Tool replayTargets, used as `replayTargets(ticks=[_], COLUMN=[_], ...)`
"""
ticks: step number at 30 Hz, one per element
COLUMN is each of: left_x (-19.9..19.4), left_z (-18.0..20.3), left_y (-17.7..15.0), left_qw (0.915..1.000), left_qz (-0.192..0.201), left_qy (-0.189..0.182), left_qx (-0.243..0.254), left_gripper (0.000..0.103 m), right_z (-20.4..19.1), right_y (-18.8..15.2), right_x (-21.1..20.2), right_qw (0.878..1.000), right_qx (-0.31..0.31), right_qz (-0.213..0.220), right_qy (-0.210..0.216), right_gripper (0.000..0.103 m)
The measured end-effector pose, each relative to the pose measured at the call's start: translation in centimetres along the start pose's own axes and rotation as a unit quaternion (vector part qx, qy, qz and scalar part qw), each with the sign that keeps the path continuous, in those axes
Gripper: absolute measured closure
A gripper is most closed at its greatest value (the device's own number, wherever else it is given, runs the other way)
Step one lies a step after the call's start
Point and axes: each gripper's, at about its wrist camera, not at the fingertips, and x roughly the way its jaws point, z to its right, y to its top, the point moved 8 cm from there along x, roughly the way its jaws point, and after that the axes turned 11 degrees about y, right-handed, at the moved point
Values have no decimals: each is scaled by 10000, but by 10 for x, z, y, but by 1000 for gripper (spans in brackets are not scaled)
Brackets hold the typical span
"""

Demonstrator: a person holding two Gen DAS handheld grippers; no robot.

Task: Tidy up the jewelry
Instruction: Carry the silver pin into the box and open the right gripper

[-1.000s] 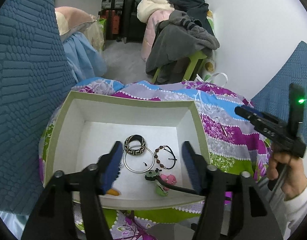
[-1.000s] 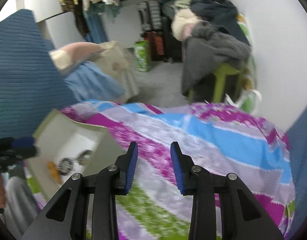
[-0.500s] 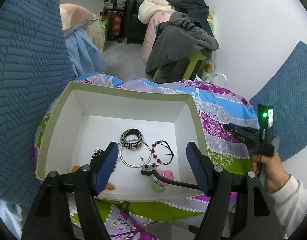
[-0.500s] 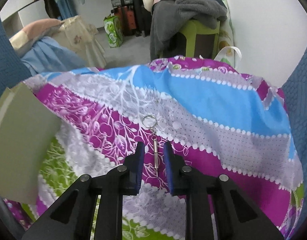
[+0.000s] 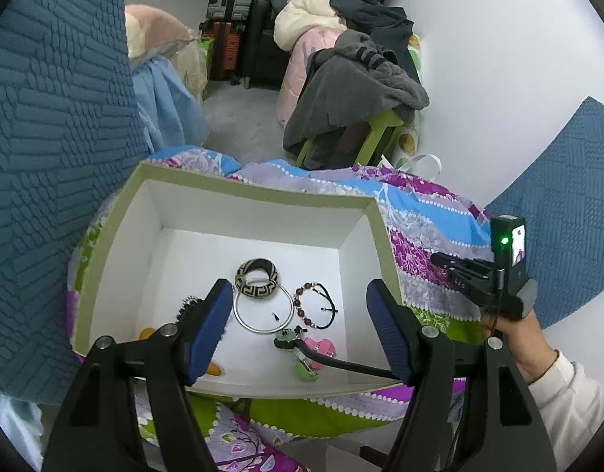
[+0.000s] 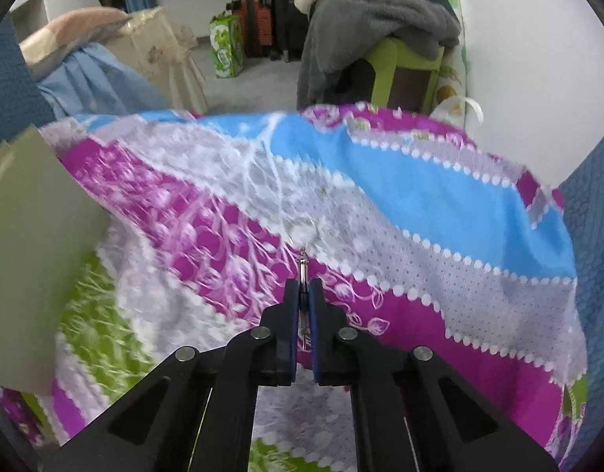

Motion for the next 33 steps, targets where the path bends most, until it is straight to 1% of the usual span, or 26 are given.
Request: replayTargets(ticks=[4, 7, 12, 15, 19, 22, 25, 29, 31, 33], left_x=[-11, -19, -34, -40, -43, -45, -46, -46, -47, -52], left_z=[-3, -7, -18, -25, -34, -39, -43, -49, -50, -50], left_y=[8, 13, 19, 20, 17, 14, 11, 9, 8, 10], left_qw=[9999, 9998, 9994, 9991, 9989, 9990, 9989, 9990, 9990, 9987], left_qz=[107, 194, 329, 388, 409, 399, 392, 353, 348, 387], left_qy=[19, 32, 116, 151, 195, 189, 233, 236, 244, 269], left_qx=[8, 5, 11, -31, -100, -113, -108, -152, -163, -177], left_gripper=[32, 32, 32, 32, 30, 30, 30, 28, 26, 25], right_z=[-19, -41, -93, -125, -164, -183, -200, -208, -207, -205], right_y=[26, 54, 94, 104, 101, 88, 67, 50, 46, 47], right_x=[-30, -54, -87, -96, -88, -71, -49, -35, -31, -32], right_qw=[9995, 9982, 9933, 9900, 9867, 9868, 9868, 9866, 9874, 9873], right_qx=[4, -15, -185, -310, -403, -498, -530, -509, -440, -362], right_qz=[303, 578, 986, 1083, 948, 712, 403, 176, 85, 57], right_qy=[68, 177, 579, 847, 1260, 1365, 1476, 1540, 1519, 1546], right_gripper=[100, 100, 100, 100, 100, 100, 100, 99, 94, 75])
